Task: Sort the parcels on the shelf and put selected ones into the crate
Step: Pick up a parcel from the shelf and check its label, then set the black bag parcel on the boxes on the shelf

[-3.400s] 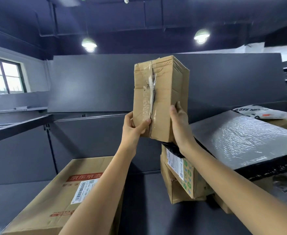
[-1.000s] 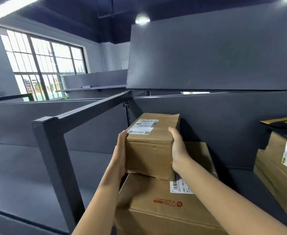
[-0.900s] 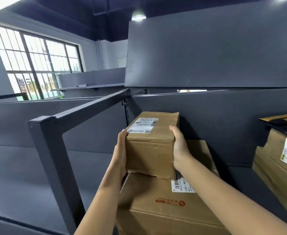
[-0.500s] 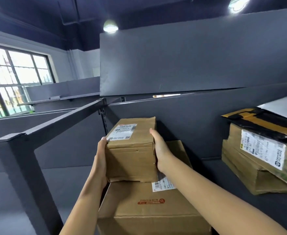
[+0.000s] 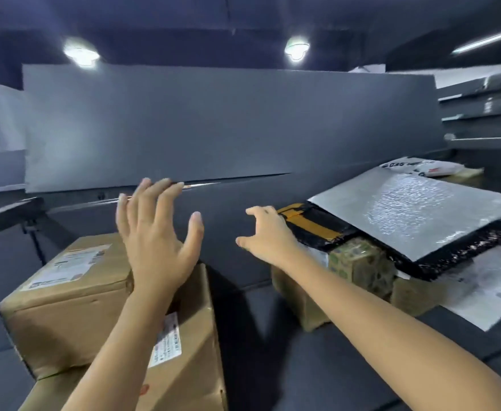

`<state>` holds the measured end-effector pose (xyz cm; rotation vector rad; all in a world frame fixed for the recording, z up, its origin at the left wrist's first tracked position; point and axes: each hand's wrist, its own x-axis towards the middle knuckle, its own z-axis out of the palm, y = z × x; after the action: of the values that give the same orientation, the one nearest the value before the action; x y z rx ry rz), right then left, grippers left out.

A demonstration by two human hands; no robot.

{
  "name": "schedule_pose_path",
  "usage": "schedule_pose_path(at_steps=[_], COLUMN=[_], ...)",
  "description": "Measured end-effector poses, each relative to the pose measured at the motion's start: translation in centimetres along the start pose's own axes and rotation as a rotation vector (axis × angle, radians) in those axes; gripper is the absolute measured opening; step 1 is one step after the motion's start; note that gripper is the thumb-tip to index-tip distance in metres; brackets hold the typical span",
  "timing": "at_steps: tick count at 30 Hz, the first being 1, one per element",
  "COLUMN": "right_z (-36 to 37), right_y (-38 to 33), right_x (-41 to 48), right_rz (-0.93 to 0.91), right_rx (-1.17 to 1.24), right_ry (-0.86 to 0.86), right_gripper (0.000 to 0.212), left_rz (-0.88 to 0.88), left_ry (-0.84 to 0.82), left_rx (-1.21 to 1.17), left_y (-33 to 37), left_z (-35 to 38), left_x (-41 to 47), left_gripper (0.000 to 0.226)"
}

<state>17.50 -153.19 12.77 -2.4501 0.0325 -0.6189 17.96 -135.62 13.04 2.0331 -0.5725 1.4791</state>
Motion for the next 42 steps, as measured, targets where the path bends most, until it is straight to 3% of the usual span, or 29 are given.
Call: schedule_pose_path(at_steps=[5, 7, 9, 13, 16, 19, 21, 23, 27, 30, 36, 42], right_z=[-3.6, -3.3, -2.9, -4.8, -7.3, -7.6, -6.5, -4.8, -1.9, -0.4, -0.6, 0.4], right_y=[8.5, 10.7, 11.2, 9.5, 8.0, 6.3, 5.9, 5.9, 6.1, 6.5, 5.3, 4.1], right_x=[0.8, 0.6, 0.8, 1.6, 1.8, 1.7, 1.4, 1.2, 0.4, 0.3, 1.4, 1.7], right_rz=[0.093, 0.102, 0.035, -0.027, 0.098, 0.211, 0.258, 0.285, 0.312, 0.225, 0.094, 0.051], right_rx=[-0.633, -0.760, -0.737, -0.480, 0.088, 1.059, 1.373, 1.535, 1.647, 1.541, 1.290, 1.277], right_ry=[-0.059, -0.107, -0.062, 0.180, 0.306, 0.178, 0.096, 0.040, -0.099, -0.181, 0.028, 0.034], right_gripper=[0.056, 0.058, 0.046, 0.027, 0.024, 0.015, 0.016, 0.021, 0.026, 0.028, 0.019, 0.014], left_rz=[0.014, 0.011, -0.024, -0.181, -0.339, -0.587, -0.721, -0.772, -0.749, -0.765, -0.755, -0.812], left_ry=[-0.353, -0.428, -0.492, -0.561, -0.544, -0.525, -0.542, -0.557, -0.487, -0.413, -0.445, -0.418], left_rx=[-0.077, -0.091, -0.109, -0.170, -0.295, -0.510, -0.723, -0.925, -1.017, -0.987, -0.910, -0.895], left_y=[3.0, 3.3, 3.2, 2.8, 2.6, 3.1, 3.4, 3.6, 3.6, 2.5, 0.4, -0.2], left_z=[6.3, 7.8, 8.6, 9.1, 8.8, 8.2, 8.0, 7.7, 7.2, 6.8, 5.0, 4.4], left_x=[-2.1, -3.3, -4.1, -4.1, -3.5, -2.8, -2.5, -2.4, -2.3, -2.1, -2.1, -2.9], left_gripper=[0.051, 0.050, 0.040, 0.032, 0.032, 0.035, 0.033, 0.027, 0.022, 0.017, 0.025, 0.031])
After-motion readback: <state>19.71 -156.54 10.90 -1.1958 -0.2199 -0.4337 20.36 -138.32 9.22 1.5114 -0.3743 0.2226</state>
